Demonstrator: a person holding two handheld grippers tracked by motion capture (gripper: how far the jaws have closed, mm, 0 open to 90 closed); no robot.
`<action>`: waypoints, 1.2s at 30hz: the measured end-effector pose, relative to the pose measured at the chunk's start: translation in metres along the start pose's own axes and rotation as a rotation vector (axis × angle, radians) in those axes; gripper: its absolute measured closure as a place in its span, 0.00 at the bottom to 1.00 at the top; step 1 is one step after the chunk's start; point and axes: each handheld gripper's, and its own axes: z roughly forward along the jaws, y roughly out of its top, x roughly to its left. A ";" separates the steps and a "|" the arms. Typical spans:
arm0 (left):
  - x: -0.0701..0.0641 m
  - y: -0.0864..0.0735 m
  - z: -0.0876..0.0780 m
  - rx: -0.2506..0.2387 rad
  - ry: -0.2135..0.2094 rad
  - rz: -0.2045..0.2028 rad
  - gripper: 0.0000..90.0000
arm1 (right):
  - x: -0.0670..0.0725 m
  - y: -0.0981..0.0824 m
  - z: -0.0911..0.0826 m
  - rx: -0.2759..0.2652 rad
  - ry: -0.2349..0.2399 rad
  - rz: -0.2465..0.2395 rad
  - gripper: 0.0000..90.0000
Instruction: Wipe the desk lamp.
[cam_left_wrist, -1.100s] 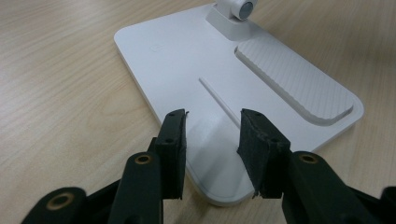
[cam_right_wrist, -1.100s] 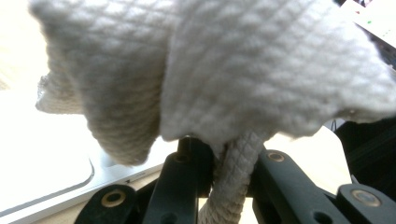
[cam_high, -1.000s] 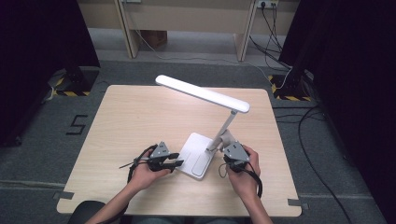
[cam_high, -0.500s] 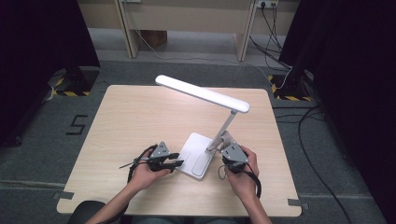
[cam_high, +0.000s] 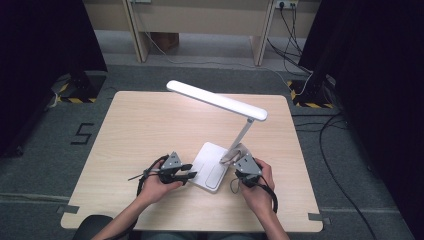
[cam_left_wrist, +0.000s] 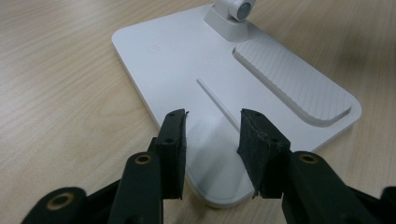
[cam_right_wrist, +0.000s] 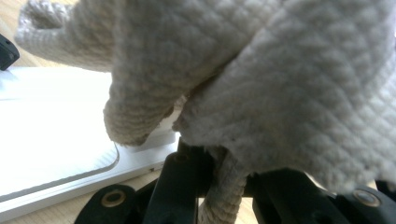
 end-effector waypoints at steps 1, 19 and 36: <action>0.000 0.000 0.000 0.000 0.000 0.000 0.68 | 0.000 -0.001 0.001 -0.001 0.001 -0.004 0.92; 0.000 0.000 0.000 -0.001 -0.001 0.000 0.68 | 0.006 -0.009 0.012 0.034 0.032 -0.014 0.92; 0.000 0.000 0.000 -0.002 -0.002 0.001 0.68 | 0.013 -0.015 0.020 0.055 0.056 -0.030 0.92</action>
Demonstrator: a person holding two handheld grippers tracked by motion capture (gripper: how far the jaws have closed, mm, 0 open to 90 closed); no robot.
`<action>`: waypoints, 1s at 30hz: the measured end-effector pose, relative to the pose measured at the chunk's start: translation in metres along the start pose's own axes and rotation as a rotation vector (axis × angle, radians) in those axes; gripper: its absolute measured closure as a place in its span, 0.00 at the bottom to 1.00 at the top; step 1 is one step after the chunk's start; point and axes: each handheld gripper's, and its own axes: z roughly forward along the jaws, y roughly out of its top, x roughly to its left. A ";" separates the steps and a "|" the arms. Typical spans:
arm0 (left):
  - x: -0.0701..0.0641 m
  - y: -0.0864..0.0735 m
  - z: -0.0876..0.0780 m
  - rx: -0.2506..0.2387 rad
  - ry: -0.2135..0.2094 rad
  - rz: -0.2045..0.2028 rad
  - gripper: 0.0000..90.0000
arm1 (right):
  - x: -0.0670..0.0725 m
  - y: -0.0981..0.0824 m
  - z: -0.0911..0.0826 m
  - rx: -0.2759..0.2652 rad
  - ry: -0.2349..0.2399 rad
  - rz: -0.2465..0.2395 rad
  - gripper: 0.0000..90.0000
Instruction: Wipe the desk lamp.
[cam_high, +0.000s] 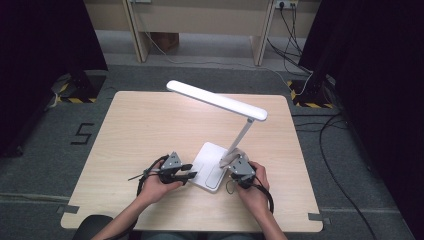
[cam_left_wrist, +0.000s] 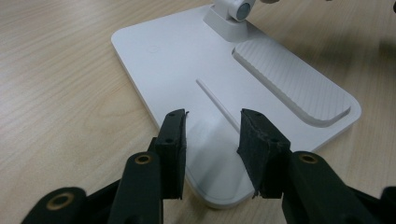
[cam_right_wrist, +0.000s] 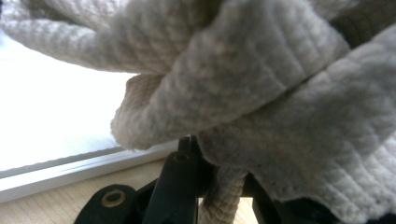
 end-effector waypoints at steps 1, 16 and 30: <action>0.000 0.000 0.000 0.000 0.000 0.000 0.68 | 0.001 -0.001 0.000 0.002 -0.001 0.006 0.92; 0.000 0.000 0.000 0.000 -0.002 0.001 0.68 | 0.007 -0.003 0.003 0.003 0.029 -0.027 0.92; 0.000 0.000 0.000 0.001 -0.003 -0.001 0.67 | 0.015 -0.001 0.002 -0.017 0.120 -0.071 0.92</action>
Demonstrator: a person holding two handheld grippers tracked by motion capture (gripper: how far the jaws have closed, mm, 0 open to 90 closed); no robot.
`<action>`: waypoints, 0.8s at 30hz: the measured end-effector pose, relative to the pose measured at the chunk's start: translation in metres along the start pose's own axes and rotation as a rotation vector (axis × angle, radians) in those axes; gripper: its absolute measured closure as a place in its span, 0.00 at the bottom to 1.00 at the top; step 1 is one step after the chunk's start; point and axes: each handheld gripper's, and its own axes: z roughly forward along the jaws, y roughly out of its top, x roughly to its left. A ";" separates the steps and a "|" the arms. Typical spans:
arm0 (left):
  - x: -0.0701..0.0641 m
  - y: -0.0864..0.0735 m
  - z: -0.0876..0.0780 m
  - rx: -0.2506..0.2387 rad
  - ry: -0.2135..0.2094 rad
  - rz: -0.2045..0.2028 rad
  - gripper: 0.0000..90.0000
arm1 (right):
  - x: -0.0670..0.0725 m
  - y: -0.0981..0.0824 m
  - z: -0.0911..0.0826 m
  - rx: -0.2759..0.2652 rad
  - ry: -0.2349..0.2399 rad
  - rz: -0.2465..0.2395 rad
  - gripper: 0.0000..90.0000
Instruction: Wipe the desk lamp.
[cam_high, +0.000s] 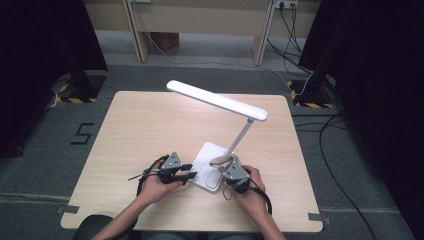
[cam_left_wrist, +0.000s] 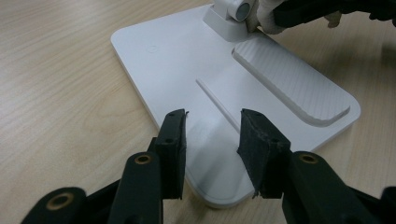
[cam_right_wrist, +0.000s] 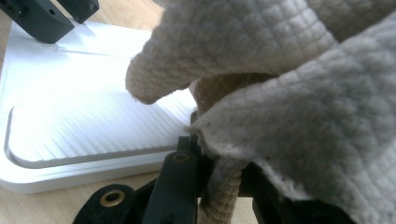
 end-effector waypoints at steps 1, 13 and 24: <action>0.000 0.000 0.000 0.000 0.000 0.000 0.67 | 0.001 0.000 0.000 0.005 0.007 0.017 0.92; 0.000 0.000 0.000 0.001 0.003 0.001 0.67 | 0.005 0.009 -0.013 -0.012 0.090 0.010 0.92; -0.007 0.023 -0.024 -0.076 0.017 0.015 0.59 | 0.000 0.014 -0.017 0.008 0.051 0.008 0.92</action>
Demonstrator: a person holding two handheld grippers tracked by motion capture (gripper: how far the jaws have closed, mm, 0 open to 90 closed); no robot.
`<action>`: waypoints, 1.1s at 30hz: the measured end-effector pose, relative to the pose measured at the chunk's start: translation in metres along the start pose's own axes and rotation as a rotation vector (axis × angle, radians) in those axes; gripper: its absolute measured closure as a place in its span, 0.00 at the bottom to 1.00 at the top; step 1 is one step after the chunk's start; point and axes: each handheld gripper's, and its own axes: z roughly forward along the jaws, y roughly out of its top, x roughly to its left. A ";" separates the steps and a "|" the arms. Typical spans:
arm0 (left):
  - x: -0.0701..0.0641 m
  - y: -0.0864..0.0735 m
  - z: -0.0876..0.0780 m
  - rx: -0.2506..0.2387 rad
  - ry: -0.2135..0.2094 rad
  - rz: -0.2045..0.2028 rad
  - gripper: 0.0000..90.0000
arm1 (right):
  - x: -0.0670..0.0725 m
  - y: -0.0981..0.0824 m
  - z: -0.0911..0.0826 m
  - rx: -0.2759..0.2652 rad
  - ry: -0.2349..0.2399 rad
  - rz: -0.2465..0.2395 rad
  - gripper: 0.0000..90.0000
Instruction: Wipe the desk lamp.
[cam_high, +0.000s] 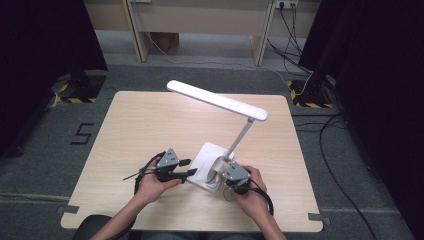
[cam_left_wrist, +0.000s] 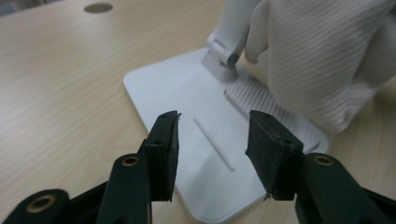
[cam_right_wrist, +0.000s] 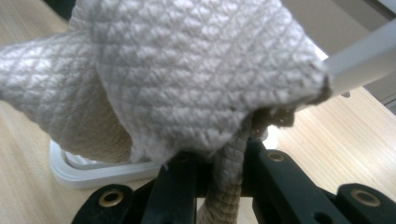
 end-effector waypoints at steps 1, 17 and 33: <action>-0.002 0.004 -0.002 -0.017 -0.001 0.003 0.58 | 0.000 -0.001 0.001 0.005 0.003 0.008 0.91; -0.047 0.041 0.005 -0.023 -0.141 0.128 0.35 | -0.002 0.003 0.006 0.037 0.016 0.001 0.91; -0.042 0.042 0.026 0.006 -0.088 0.180 0.55 | 0.003 0.013 0.006 0.014 0.045 -0.019 0.92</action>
